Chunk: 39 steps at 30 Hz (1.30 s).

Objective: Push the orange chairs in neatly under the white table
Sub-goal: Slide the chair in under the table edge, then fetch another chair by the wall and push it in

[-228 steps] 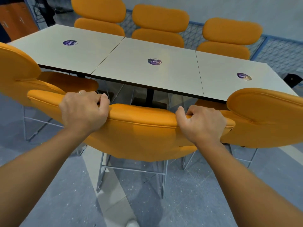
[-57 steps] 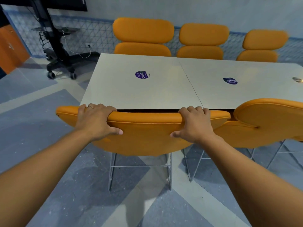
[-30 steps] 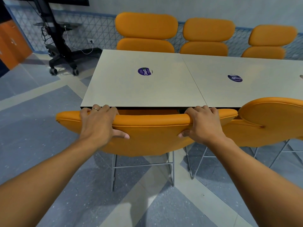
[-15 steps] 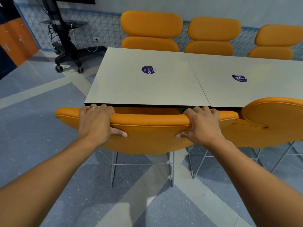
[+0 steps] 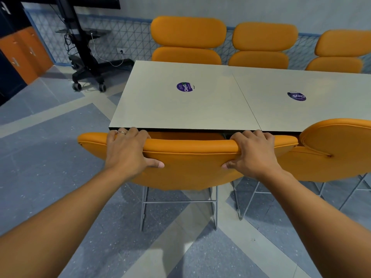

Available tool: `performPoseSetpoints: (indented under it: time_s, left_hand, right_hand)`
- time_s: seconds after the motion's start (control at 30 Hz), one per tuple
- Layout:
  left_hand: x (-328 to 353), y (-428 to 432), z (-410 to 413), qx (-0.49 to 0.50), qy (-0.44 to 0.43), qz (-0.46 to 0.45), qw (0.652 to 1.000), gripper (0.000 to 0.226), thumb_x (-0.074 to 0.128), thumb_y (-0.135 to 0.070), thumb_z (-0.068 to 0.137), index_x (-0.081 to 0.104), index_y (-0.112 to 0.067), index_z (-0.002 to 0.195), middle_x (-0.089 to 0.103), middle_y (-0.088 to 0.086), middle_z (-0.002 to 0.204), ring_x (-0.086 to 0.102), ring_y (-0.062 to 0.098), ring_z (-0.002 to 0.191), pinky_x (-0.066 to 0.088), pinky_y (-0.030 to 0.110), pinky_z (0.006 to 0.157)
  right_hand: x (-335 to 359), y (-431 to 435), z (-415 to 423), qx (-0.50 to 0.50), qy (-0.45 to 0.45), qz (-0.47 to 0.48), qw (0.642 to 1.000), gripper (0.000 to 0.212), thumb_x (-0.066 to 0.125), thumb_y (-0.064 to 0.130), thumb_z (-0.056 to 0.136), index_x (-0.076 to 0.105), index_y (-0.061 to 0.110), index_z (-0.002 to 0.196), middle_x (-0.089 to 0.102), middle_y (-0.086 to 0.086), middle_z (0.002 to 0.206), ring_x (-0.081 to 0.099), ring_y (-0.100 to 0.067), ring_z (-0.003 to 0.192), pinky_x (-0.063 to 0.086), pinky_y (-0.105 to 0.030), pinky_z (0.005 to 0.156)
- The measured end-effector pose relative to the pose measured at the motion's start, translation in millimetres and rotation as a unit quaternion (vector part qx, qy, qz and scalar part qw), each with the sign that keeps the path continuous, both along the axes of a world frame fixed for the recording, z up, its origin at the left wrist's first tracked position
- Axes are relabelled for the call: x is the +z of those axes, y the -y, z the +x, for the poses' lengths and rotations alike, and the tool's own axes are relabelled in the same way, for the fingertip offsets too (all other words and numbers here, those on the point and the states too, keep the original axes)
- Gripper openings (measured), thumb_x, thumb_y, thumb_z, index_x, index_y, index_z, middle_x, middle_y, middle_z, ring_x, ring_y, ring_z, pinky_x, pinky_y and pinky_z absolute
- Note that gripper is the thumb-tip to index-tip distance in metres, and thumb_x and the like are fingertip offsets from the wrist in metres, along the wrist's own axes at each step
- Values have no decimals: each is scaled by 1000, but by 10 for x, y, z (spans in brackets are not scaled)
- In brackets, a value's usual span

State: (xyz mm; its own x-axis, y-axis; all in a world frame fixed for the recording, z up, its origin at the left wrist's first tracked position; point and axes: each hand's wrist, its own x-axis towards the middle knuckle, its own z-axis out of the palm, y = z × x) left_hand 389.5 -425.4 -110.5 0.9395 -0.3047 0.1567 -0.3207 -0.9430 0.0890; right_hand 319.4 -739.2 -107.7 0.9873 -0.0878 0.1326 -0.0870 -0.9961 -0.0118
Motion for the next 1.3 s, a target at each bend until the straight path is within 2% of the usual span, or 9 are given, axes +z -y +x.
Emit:
performPoseSetpoints:
  time_s: [0.13, 0.27, 0.37, 0.43, 0.6, 0.7, 0.8, 1.03, 1.3]
  left_hand:
    - [54, -41, -24, -13, -30, -14, 999, 80, 61, -81, 62, 50, -34, 127, 57, -1, 125, 45, 26, 123, 25, 46, 107]
    - [151, -134, -60, -14, -89, -121, 988, 80, 56, -85, 63, 54, -37, 127, 59, -3, 127, 46, 25, 123, 30, 47, 109]
    - [237, -201, -103, 9, -117, -190, 975, 76, 52, -87, 65, 59, -37, 123, 60, -5, 126, 50, 21, 117, 46, 47, 98]
    - [298, -221, -131, 19, -110, -219, 969, 56, 61, -68, 78, 63, -31, 120, 61, -3, 124, 52, 17, 111, 47, 37, 90]
    - [391, -305, -206, 33, -58, -246, 967, 33, 66, -44, 87, 67, -26, 114, 65, -5, 112, 55, 11, 101, 42, 26, 83]
    - [409, -439, -252, 57, -38, -255, 964, 29, 66, -39, 88, 67, -24, 112, 63, -8, 104, 57, 11, 97, 43, 25, 79]
    - [420, -666, -243, 75, -38, -271, 959, 26, 67, -37, 87, 68, -24, 110, 64, -7, 105, 58, 11, 99, 42, 25, 81]
    - [335, -1395, 9, 113, -47, -290, 949, 28, 69, -34, 87, 69, -19, 111, 68, -3, 107, 61, 13, 101, 41, 27, 83]
    - [92, -2672, 675, 108, -79, -289, 948, 29, 69, -36, 86, 69, -19, 109, 68, -2, 107, 62, 14, 99, 41, 26, 82]
  right_hand:
    - [26, -22, -11, -4, -11, -6, 1000, 76, 72, 75, 66, 52, 35, 127, 58, 4, 123, 46, -24, 120, 26, -48, 107]
    - [114, -47, -3, -5, -57, -14, 998, 85, 58, 86, 68, 46, 37, 137, 57, 3, 133, 44, -25, 127, 26, -50, 108]
    - [211, -147, 41, 13, -91, 22, 996, 93, 44, 95, 67, 47, 37, 140, 57, 4, 136, 45, -24, 129, 26, -54, 108]
    - [267, -252, 89, 43, -109, 53, 992, 91, 40, 95, 69, 49, 37, 138, 60, 5, 133, 49, -22, 125, 29, -53, 106]
    - [375, -465, 253, 111, -148, 183, 966, 75, 49, 81, 81, 57, 29, 135, 61, 3, 134, 56, -22, 119, 48, -44, 99]
    - [407, -608, 406, 145, -142, 228, 952, 61, 53, 74, 85, 66, 28, 122, 67, 2, 119, 60, -17, 105, 55, -36, 86]
    - [438, -810, 551, 164, -119, 252, 946, 47, 58, 67, 88, 70, 29, 113, 69, 5, 108, 61, -15, 99, 56, -37, 84]
    - [408, -1447, 941, 181, -102, 259, 943, 33, 61, 52, 94, 71, 29, 115, 69, 7, 110, 58, -11, 97, 47, -26, 74]
    - [362, -2640, 1662, 152, -110, 222, 957, 41, 58, 52, 96, 63, 28, 129, 67, 4, 124, 59, -17, 107, 51, -32, 88]
